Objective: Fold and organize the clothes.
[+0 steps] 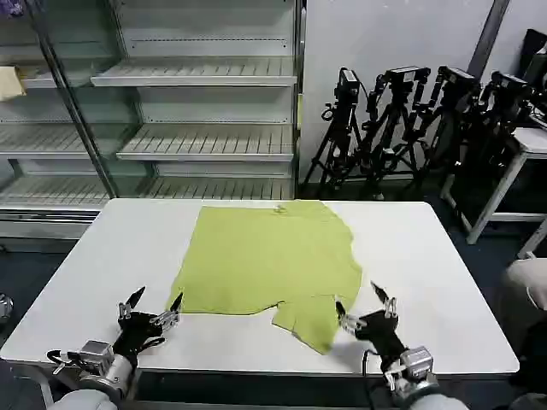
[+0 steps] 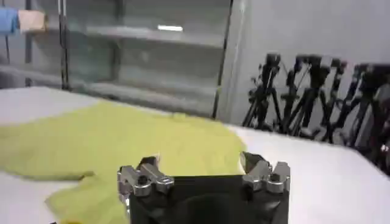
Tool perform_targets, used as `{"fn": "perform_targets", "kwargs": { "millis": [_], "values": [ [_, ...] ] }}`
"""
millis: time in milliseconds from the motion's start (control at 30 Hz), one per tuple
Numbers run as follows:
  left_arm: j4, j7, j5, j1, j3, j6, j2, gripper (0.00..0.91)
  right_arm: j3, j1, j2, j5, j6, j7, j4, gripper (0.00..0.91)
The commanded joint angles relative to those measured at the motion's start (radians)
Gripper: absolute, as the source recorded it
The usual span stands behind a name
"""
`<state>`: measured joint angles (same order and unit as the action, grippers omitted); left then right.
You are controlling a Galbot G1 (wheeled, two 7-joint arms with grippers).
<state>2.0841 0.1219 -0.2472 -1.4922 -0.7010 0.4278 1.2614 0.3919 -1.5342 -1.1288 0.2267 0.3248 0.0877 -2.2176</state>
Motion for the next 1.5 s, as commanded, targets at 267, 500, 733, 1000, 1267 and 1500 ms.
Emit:
{"fn": "perform_targets", "kwargs": {
  "millis": [267, 500, 733, 1000, 1267, 1500],
  "values": [
    [-0.022, -0.051, -0.103, 0.029, 0.003, 0.132, -0.026, 0.907, -0.111, -0.079, -0.024, 0.011, 0.115, 0.078, -0.018, 0.907],
    [-0.013, -0.056, -0.108, 0.023, -0.002, 0.133, -0.024, 0.907, -0.134, -0.049, -0.038, 0.012, 0.122, 0.097, -0.021, 0.907],
    [-0.023, -0.055, -0.121, 0.035, 0.000, 0.132, -0.022, 0.907, -0.172, -0.043, -0.043, -0.007, 0.136, 0.142, -0.009, 0.907],
    [-0.033, -0.055, -0.104, 0.043, 0.007, 0.148, -0.018, 0.907, -0.183, -0.025, -0.043, 0.001, 0.150, 0.141, -0.003, 0.907],
    [-0.038, -0.055, -0.112, 0.044, 0.018, 0.149, -0.011, 0.010, -0.185, -0.010, -0.035, 0.036, 0.197, 0.140, 0.008, 0.000],
    [-0.034, -0.049, -0.113, 0.040, 0.023, 0.149, -0.006, 0.020, -0.188, -0.008, -0.028, 0.055, 0.218, 0.137, 0.003, 0.000]
  ]
}}
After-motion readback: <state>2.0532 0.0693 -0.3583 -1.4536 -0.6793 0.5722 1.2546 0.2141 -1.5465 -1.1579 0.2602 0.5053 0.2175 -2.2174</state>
